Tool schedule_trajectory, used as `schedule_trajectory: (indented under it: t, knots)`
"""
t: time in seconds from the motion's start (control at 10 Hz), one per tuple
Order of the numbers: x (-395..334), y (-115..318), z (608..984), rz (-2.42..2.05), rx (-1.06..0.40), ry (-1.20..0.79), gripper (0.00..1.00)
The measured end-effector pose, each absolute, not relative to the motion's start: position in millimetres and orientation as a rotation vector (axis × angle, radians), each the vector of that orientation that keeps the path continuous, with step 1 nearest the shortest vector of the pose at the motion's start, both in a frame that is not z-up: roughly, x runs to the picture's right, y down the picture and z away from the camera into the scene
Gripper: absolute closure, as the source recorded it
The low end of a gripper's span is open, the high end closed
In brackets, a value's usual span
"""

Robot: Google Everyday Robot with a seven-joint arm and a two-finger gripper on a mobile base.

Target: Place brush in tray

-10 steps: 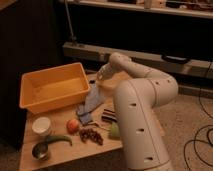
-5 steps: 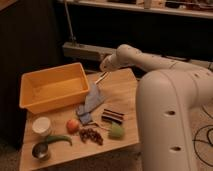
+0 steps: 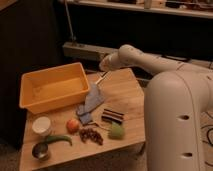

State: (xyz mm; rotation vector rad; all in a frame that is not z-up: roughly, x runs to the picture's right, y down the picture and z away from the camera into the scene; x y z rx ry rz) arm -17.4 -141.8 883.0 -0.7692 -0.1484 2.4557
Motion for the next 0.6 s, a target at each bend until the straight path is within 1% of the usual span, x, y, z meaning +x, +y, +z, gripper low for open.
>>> schedule_trajectory:
  t: [0.2, 0.3, 0.4, 0.5, 0.6]
  knots:
    - [-31.6, -139.3, 903.8, 2.409, -0.806, -0.105, 0.44]
    - [-33.0, -137.2, 915.9, 2.395, -0.826, -0.081, 0.32]
    - [-32.3, -134.5, 925.5, 2.393, -0.85, -0.065, 0.23]
    - [-34.9, -129.6, 934.6, 2.387, -0.877, -0.055, 0.2]
    - [-39.7, -125.1, 942.0, 2.377, -0.916, -0.052, 0.2]
